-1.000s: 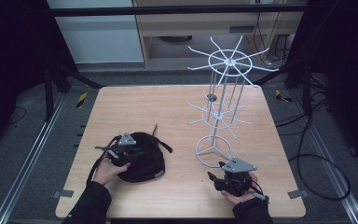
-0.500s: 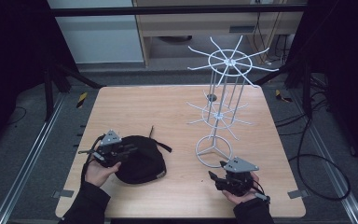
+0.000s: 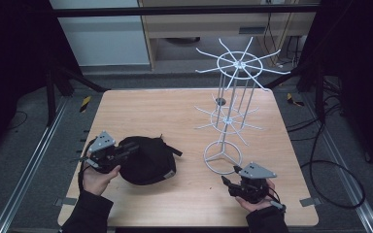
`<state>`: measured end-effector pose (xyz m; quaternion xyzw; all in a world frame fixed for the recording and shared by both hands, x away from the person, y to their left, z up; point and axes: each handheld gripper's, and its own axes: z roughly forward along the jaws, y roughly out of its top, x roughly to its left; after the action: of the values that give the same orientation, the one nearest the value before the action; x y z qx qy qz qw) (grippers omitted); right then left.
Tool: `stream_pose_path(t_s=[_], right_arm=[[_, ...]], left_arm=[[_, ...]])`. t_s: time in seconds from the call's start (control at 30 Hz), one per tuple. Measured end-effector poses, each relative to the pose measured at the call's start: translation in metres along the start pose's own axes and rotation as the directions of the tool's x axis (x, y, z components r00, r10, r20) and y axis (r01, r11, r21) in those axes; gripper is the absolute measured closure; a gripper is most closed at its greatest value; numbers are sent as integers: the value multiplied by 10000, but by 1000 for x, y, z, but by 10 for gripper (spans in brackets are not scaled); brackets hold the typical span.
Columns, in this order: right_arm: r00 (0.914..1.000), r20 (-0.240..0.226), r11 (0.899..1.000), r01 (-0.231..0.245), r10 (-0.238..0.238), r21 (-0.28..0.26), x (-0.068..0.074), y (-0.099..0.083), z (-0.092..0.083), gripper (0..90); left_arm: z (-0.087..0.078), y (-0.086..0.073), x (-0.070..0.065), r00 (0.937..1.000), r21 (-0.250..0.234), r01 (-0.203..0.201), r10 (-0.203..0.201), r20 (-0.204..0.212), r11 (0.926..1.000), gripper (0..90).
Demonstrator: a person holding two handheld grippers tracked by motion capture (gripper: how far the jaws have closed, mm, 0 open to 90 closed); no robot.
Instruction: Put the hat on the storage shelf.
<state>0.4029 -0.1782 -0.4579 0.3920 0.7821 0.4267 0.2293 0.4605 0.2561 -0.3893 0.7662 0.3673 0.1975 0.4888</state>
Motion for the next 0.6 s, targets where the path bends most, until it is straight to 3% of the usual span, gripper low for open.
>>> stream_pose_path(t_s=[0.03, 0.23, 0.4, 0.5, 0.6], right_arm=[[10000, 0, 10000, 0, 0, 0, 0, 0, 0, 424], [9976, 436, 9985, -535, 541, -152, -16, -8, -13, 424], [9938, 742, 9963, -814, 833, -290, -26, -12, -20, 425], [9920, 891, 9957, -870, 894, -307, -31, -14, -21, 424], [9897, 1040, 9949, -962, 988, -304, -35, -16, -23, 425]], left_arm=[[0, 0, 0, 10000, 0, 0, 0, 0, 10000, 749], [-19, 15, -7, 9987, -1203, 512, -509, 55, 9914, 749], [-26, 26, -14, 9982, -1798, 601, -593, 94, 9819, 749], [-31, 33, -15, 9973, -2185, 738, -722, 153, 9731, 749], [-37, 44, -15, 9950, -2709, 990, -926, 365, 9575, 749]])
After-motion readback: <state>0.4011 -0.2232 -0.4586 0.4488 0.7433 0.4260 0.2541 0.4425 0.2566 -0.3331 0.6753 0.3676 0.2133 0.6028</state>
